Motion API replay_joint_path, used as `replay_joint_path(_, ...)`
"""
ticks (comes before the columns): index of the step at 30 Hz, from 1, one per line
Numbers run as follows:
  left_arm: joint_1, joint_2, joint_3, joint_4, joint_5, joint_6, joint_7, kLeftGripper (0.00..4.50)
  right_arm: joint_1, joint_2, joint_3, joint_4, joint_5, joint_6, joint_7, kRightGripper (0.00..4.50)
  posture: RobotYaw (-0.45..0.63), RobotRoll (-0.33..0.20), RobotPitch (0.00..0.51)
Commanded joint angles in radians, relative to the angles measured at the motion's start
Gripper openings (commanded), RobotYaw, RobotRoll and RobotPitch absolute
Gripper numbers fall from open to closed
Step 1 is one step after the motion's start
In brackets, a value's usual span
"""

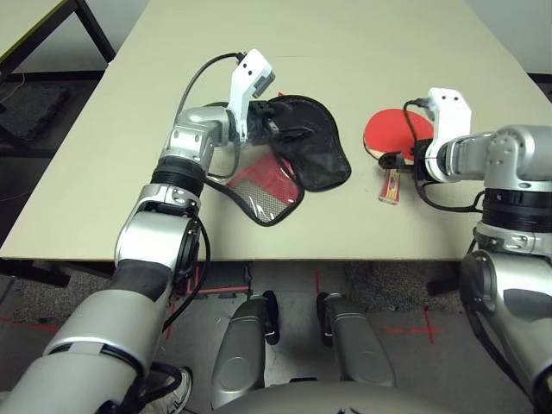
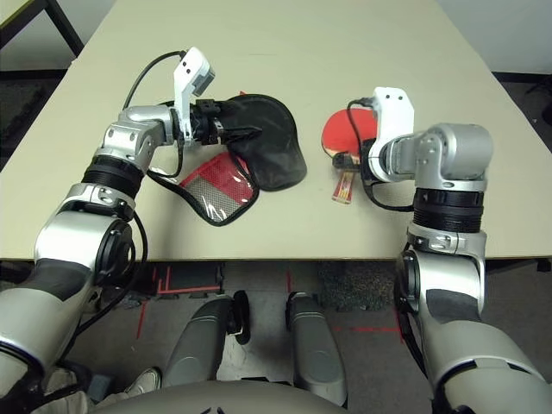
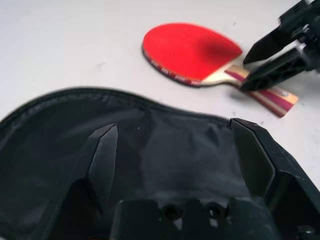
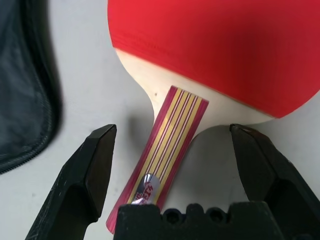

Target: Store the ping-pong paddle in its case and zip it.

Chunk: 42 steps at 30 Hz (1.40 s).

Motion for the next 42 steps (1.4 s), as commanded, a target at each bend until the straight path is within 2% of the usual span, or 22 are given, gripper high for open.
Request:
replay_joint_path(1, 0.016, -0.009, -0.018, -0.031, -0.003, 0.016, -0.006, 4.5, 0.007, 0.019, 0.045, 0.071, -0.034, -0.012, -0.008, 4.49, -0.01, 0.0, 0.177)
replay_joint_path(5, 0.031, -0.007, -0.022, -0.064, -0.004, 0.027, -0.009, 4.5, -0.004, 0.031, 0.082, 0.157, -0.074, -0.087, -0.012, 4.49, 0.0, 0.0, 0.179)
replay_joint_path(6, 0.036, -0.006, -0.023, -0.074, -0.005, 0.03, -0.009, 4.5, -0.007, 0.032, 0.085, 0.168, -0.083, -0.096, -0.017, 4.32, 0.0, 0.0, 0.18)
replay_joint_path(8, 0.044, -0.004, -0.024, -0.09, -0.007, 0.037, -0.008, 4.5, -0.012, 0.035, 0.087, 0.178, -0.098, -0.104, -0.023, 3.88, 0.0, 0.0, 0.181)
replay_joint_path(12, 0.055, -0.001, -0.026, -0.112, -0.008, 0.046, -0.006, 4.5, -0.024, 0.041, 0.071, 0.201, -0.129, -0.125, -0.043, 2.44, 0.01, 0.0, 0.182)
replay_joint_path(14, 0.057, -0.001, -0.026, -0.116, -0.009, 0.049, -0.004, 4.5, -0.033, 0.044, 0.053, 0.218, -0.142, -0.134, -0.058, 1.91, 0.01, 0.0, 0.183)
replay_joint_path(16, 0.057, -0.002, -0.026, -0.118, -0.009, 0.05, -0.003, 4.5, -0.046, 0.045, 0.037, 0.233, -0.155, -0.145, -0.072, 1.44, 0.01, 0.0, 0.183)
replay_joint_path(18, 0.059, -0.002, -0.026, -0.121, -0.01, 0.05, -0.003, 4.5, -0.058, 0.041, 0.028, 0.251, -0.169, -0.168, -0.087, 1.18, 0.01, 0.0, 0.184)
replay_joint_path(25, 0.058, -0.003, -0.023, -0.134, -0.014, 0.057, -0.003, 4.5, -0.165, 0.035, 0.045, 0.309, -0.19, -0.277, -0.088, 1.07, 0.0, 0.0, 0.188)
replay_joint_path(28, 0.051, 0.003, -0.012, -0.146, -0.024, 0.066, 0.001, 4.5, -0.256, 0.087, 0.07, 0.291, -0.178, -0.257, -0.076, 1.07, -0.01, 0.0, 0.189)
replay_joint_path(31, 0.052, 0.016, -0.004, -0.163, -0.036, 0.077, 0.008, 4.5, -0.292, 0.149, 0.081, 0.223, -0.154, -0.17, -0.058, 1.07, -0.01, 0.0, 0.195)
replay_joint_path(35, 0.07, 0.047, 0.01, -0.203, -0.05, 0.102, 0.02, 4.5, -0.265, 0.217, 0.096, 0.081, -0.13, -0.046, -0.042, 1.07, -0.01, 0.0, 0.208)
replay_joint_path(40, 0.119, 0.1, 0.032, -0.3, -0.071, 0.156, 0.039, 4.5, -0.204, 0.208, 0.092, 0.048, -0.109, -0.03, -0.003, 1.07, -0.01, 0.0, 0.239)
replay_joint_path(42, 0.148, 0.124, 0.04, -0.349, -0.083, 0.186, 0.048, 4.5, -0.179, 0.222, 0.093, 0.027, -0.112, -0.015, -0.004, 1.07, -0.01, 0.0, 0.268)
